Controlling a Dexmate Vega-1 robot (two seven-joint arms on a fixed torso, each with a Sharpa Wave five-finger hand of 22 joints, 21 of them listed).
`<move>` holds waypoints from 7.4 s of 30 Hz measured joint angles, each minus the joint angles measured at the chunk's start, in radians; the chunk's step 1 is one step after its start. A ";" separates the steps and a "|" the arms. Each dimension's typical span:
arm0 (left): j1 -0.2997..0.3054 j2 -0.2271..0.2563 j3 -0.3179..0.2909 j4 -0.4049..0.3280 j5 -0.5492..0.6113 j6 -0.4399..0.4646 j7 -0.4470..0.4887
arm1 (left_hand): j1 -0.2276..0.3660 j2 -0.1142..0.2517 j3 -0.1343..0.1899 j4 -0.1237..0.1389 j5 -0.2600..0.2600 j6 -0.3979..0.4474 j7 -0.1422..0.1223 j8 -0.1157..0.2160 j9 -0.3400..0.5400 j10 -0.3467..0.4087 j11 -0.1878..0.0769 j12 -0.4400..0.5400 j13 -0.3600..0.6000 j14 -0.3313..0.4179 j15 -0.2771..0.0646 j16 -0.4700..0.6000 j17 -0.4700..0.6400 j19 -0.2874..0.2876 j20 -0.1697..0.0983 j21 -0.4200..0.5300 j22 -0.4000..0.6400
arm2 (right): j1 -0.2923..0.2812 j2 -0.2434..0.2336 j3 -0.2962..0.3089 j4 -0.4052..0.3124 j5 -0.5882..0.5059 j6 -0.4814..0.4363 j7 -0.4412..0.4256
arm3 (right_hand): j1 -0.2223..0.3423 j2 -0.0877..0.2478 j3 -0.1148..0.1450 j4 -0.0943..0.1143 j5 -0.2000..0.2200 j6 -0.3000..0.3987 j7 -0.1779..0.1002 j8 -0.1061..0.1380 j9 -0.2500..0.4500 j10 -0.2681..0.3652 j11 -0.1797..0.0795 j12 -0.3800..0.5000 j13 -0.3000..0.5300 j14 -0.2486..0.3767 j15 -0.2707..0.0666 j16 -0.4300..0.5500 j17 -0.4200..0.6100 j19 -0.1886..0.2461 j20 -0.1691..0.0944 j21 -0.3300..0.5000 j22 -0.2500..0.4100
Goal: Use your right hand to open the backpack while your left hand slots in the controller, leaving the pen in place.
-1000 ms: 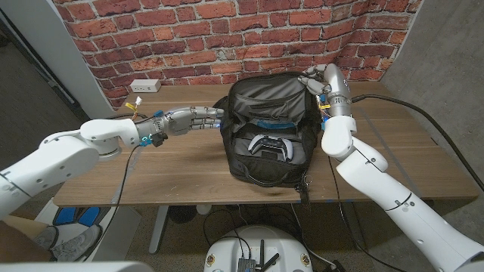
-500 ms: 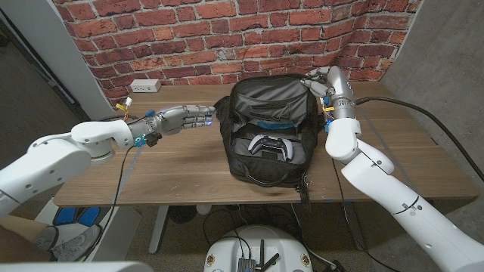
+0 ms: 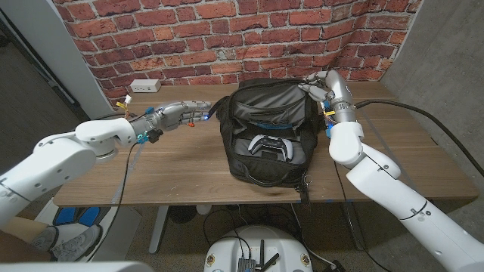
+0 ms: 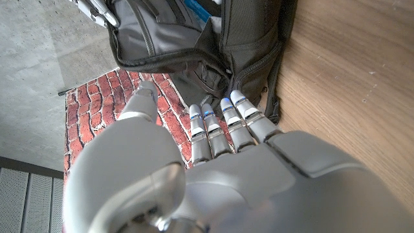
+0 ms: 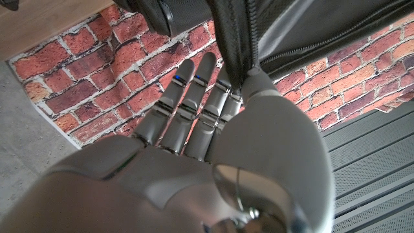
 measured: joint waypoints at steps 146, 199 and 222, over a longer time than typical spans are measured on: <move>-0.131 -0.503 0.224 0.493 0.288 -0.591 0.361 | -0.049 0.057 0.022 -0.003 -0.011 -0.139 -0.032 -0.023 -0.002 -0.141 0.005 -0.023 0.000 -0.148 0.002 -0.008 0.000 -0.067 -0.002 -0.015 0.000 | -0.551 -0.294 0.359 -0.076 -0.102 0.364 0.381 | -0.023 -0.121 -0.122 0.001 -0.015 -0.303 -0.114 -0.132 -0.003 -0.420 -0.040 -0.125 -0.059 -0.438 0.080 -0.115 0.081 -0.165 0.015 -0.038 -0.014; -0.169 -0.510 0.239 0.526 0.289 -0.604 0.352 | -0.053 0.061 0.027 -0.008 -0.011 -0.139 -0.032 -0.023 -0.002 -0.143 0.007 -0.023 0.000 -0.145 0.005 -0.008 0.000 -0.072 0.003 -0.015 -0.003 | -0.561 -0.273 0.566 -0.012 -0.005 0.515 0.685 | -0.226 -0.122 -0.174 0.083 -0.037 -0.782 -0.096 -0.202 -0.021 -0.884 0.053 -0.124 -0.233 -0.789 0.097 -0.184 -0.078 -0.339 0.071 -0.227 -0.024; -0.192 -0.498 0.242 0.536 0.290 -0.592 0.333 | -0.059 0.067 0.027 -0.008 -0.011 -0.170 -0.027 -0.023 -0.002 -0.175 0.018 -0.026 0.000 -0.188 0.005 -0.008 0.000 -0.142 0.002 -0.031 -0.003 | -0.535 -0.195 0.572 0.026 -0.012 0.531 0.619 | -0.335 -0.084 -0.188 0.129 -0.033 -0.812 -0.068 -0.200 -0.021 -0.891 0.074 -0.120 -0.243 -0.778 0.101 -0.172 -0.092 -0.311 0.062 -0.231 -0.023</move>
